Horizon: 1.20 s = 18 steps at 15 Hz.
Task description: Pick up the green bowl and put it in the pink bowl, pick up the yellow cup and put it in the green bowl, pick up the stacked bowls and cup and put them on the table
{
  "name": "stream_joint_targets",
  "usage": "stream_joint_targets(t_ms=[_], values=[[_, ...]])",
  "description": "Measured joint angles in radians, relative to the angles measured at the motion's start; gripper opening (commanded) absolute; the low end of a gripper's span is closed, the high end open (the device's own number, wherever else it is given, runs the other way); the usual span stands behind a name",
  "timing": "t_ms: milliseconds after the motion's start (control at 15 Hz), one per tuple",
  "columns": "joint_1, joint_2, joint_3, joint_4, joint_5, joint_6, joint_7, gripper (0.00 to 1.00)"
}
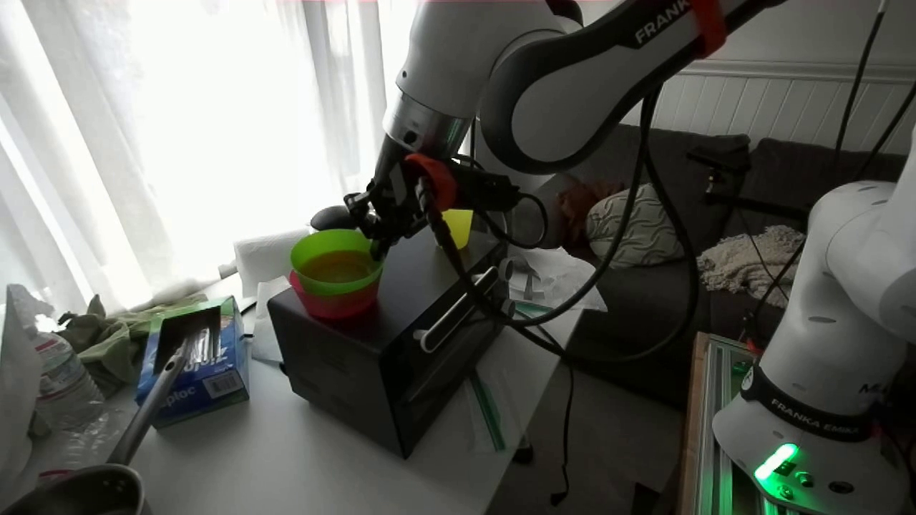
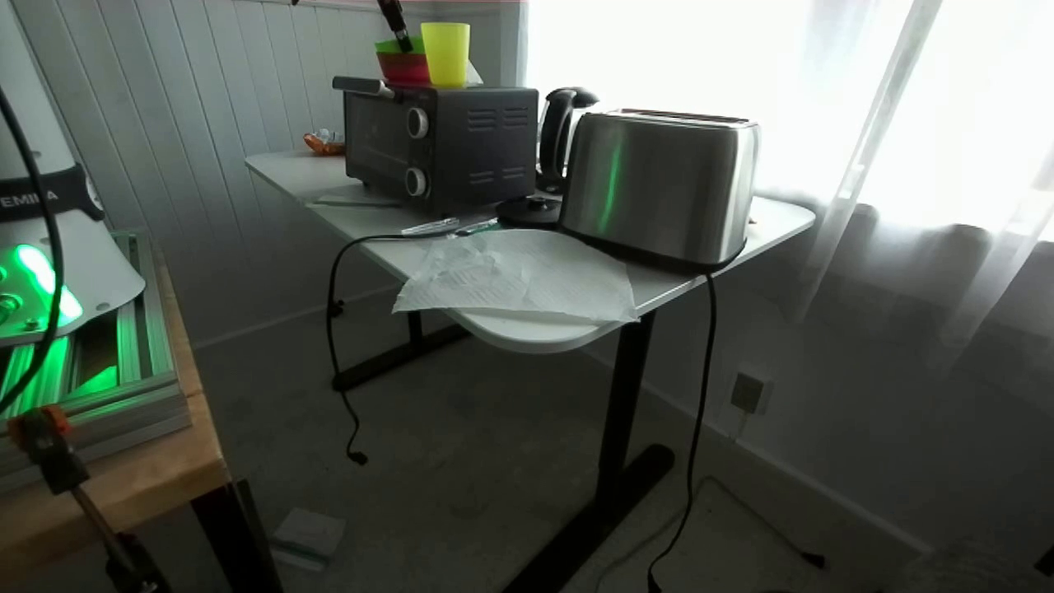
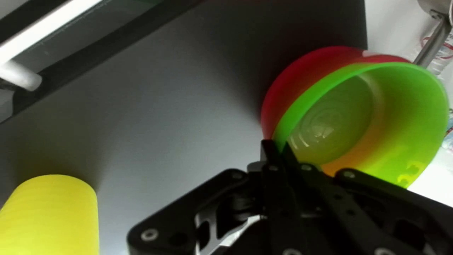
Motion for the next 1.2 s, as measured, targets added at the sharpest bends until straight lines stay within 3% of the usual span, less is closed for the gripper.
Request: stream_joint_targets(t_ms=[400, 667, 800, 1200], values=[[-0.027, -0.021, -0.036, 0.030, -0.026, -0.047, 0.012, 0.69], [-0.078, -0.083, -0.042, 0.037, -0.083, -0.117, 0.106, 0.96], [-0.113, -0.129, -0.042, 0.037, -0.133, -0.182, 0.166, 1.00], [-0.175, -0.213, -0.044, 0.033, -0.191, -0.402, 0.248, 1.00]])
